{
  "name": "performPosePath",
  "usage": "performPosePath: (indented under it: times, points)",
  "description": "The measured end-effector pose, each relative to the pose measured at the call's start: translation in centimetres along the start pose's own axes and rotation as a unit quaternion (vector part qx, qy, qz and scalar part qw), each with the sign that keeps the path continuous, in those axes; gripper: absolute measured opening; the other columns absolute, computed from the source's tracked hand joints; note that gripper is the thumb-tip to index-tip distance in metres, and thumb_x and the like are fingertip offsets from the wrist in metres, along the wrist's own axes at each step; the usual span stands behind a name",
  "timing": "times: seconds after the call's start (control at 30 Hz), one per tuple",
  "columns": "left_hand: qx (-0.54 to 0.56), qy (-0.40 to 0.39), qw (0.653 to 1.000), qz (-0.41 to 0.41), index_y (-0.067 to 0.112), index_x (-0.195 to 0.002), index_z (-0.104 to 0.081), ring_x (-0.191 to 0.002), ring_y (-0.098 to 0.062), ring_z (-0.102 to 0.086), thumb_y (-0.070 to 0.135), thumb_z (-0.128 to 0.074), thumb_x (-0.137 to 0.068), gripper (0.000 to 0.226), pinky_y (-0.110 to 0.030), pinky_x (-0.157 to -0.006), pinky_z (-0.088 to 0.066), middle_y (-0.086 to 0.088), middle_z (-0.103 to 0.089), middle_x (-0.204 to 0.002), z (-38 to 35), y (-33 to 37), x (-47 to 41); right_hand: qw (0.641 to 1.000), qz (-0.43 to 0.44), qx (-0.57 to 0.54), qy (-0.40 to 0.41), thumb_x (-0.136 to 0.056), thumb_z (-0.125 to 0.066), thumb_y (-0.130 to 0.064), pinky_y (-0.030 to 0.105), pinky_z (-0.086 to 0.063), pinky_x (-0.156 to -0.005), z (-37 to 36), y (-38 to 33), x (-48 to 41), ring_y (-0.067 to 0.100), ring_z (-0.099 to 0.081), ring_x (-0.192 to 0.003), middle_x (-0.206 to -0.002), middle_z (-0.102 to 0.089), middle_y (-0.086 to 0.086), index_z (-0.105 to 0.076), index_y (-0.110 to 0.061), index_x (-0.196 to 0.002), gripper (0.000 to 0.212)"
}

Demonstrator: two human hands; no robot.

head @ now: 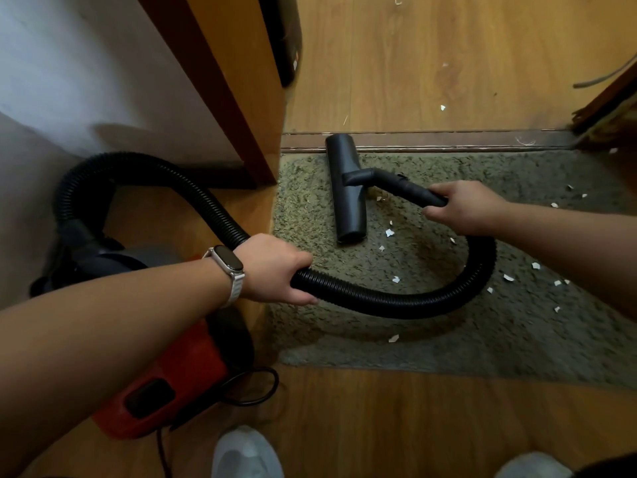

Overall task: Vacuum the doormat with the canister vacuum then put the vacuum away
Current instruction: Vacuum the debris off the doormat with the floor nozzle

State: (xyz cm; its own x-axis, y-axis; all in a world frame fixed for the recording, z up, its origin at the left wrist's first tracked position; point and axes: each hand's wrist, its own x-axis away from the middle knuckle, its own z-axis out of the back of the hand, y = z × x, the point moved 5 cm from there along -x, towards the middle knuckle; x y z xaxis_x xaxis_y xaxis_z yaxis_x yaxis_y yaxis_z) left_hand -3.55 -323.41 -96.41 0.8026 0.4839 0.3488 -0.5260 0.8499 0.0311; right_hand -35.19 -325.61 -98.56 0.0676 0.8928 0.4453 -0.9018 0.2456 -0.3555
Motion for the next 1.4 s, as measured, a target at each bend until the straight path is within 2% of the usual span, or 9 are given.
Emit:
performPosePath:
  times: [0.17,0.43,0.53,0.7,0.77,0.93,1.1,1.27,1.4]
  points:
    - [-0.014,-0.023,1.0,-0.006,0.027,-0.086,-0.05,-0.069,-0.016,-0.06,0.082,-0.041,-0.08,0.056,-0.034,-0.065,-0.054,0.008,-0.061,-0.079,0.0,0.5,-0.1,0.999,0.029,0.028,0.005,-0.09,-0.061,-0.039,0.029,-0.05,-0.067,-0.4,-0.7,0.8,0.018,-0.061,-0.072,-0.086,-0.066,-0.001,-0.062,-0.036,-0.125,0.035]
    - [-0.021,-0.032,0.998,-0.046,0.027,-0.09,-0.051,-0.08,-0.019,-0.064,0.076,-0.049,-0.082,0.05,-0.034,-0.071,-0.052,0.006,-0.064,-0.087,0.0,1.7,-0.5,0.978,0.144,0.124,-0.086,-0.092,-0.058,-0.043,0.026,-0.039,-0.056,-3.5,-3.9,3.9,0.005,-0.052,-0.061,-0.072,-0.056,-0.013,-0.056,-0.039,-0.128,0.036]
    - [-0.012,-0.03,0.998,-0.047,0.027,-0.089,-0.051,-0.077,-0.019,-0.063,0.078,-0.047,-0.082,0.051,-0.034,-0.071,-0.053,0.007,-0.063,-0.084,-0.3,1.9,-0.7,0.983,0.125,0.11,-0.083,-0.091,-0.059,-0.044,0.026,-0.04,-0.058,-3.0,-2.6,3.7,0.011,-0.055,-0.065,-0.075,-0.059,-0.012,-0.057,-0.041,-0.128,0.037]
    - [-0.003,-0.006,0.999,-0.035,0.027,-0.084,-0.044,-0.076,-0.022,-0.064,0.081,-0.045,-0.08,0.054,-0.032,-0.063,-0.048,0.004,-0.064,-0.084,0.1,2.1,-2.2,0.994,0.07,0.065,-0.058,-0.088,-0.063,-0.043,0.029,-0.047,-0.064,-1.2,1.5,3.2,0.014,-0.061,-0.071,-0.075,-0.063,-0.011,-0.063,-0.039,-0.11,0.022]
    - [-0.007,-0.006,0.999,-0.034,0.025,-0.086,-0.046,-0.076,-0.024,-0.065,0.082,-0.044,-0.079,0.057,-0.032,-0.062,-0.047,0.003,-0.065,-0.084,0.3,2.2,-3.2,0.996,0.05,0.058,-0.046,-0.087,-0.064,-0.042,0.029,-0.042,-0.062,-0.5,3.0,3.3,0.017,-0.062,-0.075,-0.074,-0.062,-0.011,-0.063,-0.038,-0.107,0.02]
    - [-0.001,0.003,0.999,-0.04,0.025,-0.088,-0.05,-0.077,-0.024,-0.066,0.08,-0.044,-0.08,0.056,-0.033,-0.064,-0.049,0.004,-0.066,-0.083,0.6,2.9,-5.7,0.999,-0.027,0.045,-0.015,-0.088,-0.064,-0.041,0.025,-0.038,-0.055,1.5,6.7,4.2,0.005,-0.055,-0.065,-0.073,-0.061,-0.011,-0.065,-0.036,-0.107,0.02]
    - [0.007,-0.002,0.999,-0.054,0.027,-0.085,-0.044,-0.075,-0.023,-0.066,0.081,-0.042,-0.08,0.055,-0.033,-0.063,-0.051,0.004,-0.066,-0.082,0.1,4.1,-7.4,0.996,-0.084,0.019,-0.006,-0.087,-0.065,-0.041,0.029,-0.048,-0.06,2.4,9.8,5.4,0.012,-0.061,-0.062,-0.076,-0.067,0.0,-0.067,-0.031,-0.106,0.022]
    - [-0.006,0.005,0.997,-0.082,0.027,-0.087,-0.045,-0.079,-0.025,-0.067,0.08,-0.044,-0.081,0.053,-0.034,-0.066,-0.052,0.003,-0.067,-0.086,-0.3,5.1,-7.8,0.997,-0.071,0.03,0.003,-0.087,-0.064,-0.041,0.032,-0.05,-0.069,2.2,9.6,6.3,0.012,-0.06,-0.068,-0.079,-0.067,-0.004,-0.066,-0.032,-0.108,0.023]
    - [-0.022,0.009,0.994,-0.105,0.025,-0.092,-0.051,-0.08,-0.025,-0.067,0.08,-0.044,-0.081,0.056,-0.035,-0.069,-0.053,0.002,-0.067,-0.087,-0.4,5.2,-7.5,0.997,-0.029,0.062,-0.023,-0.085,-0.062,-0.042,0.029,-0.044,-0.061,0.7,7.7,6.9,0.011,-0.06,-0.068,-0.072,-0.062,-0.01,-0.061,-0.037,-0.099,0.015]
